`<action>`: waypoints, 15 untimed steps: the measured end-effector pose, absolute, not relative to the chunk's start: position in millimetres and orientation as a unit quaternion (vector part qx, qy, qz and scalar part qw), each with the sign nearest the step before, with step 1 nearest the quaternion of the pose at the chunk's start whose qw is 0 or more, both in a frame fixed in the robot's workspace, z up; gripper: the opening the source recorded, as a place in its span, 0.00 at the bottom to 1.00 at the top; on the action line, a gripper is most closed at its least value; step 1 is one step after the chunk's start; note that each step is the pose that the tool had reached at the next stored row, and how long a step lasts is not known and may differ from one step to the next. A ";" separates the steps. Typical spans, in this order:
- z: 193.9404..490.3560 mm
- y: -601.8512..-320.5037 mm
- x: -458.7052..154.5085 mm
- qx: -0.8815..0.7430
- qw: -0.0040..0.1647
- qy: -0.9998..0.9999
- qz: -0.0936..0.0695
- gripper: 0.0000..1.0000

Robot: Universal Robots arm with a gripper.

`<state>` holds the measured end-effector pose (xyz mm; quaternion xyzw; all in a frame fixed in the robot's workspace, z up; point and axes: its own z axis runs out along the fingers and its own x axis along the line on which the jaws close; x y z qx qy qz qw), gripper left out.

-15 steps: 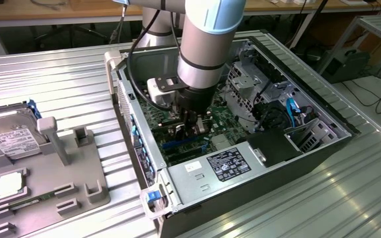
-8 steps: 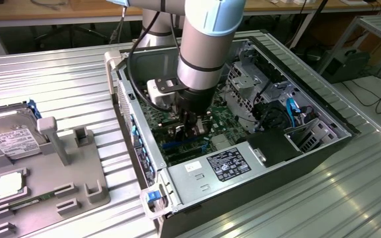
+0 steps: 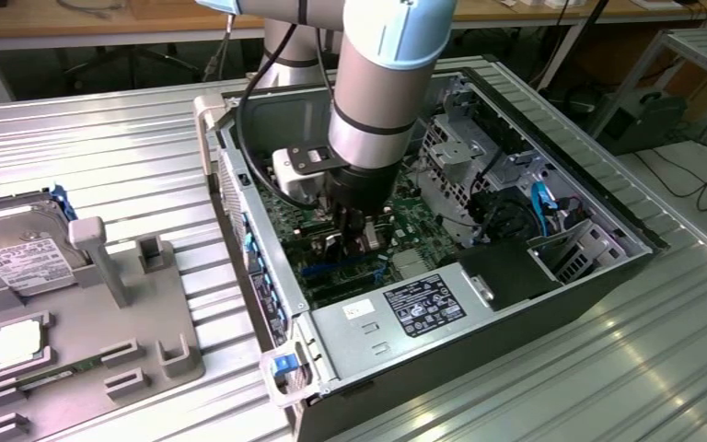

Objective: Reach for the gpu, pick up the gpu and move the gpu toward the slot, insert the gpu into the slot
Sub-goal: 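Insert the gpu into the slot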

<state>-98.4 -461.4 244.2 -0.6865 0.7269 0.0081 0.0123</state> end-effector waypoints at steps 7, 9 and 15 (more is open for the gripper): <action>243.7 -461.3 -100.7 -0.687 0.011 0.727 0.009 0.28; 243.7 -461.1 -100.9 -0.687 0.011 0.727 0.010 0.28; 243.6 -460.4 -101.0 -0.693 0.011 0.721 0.010 0.28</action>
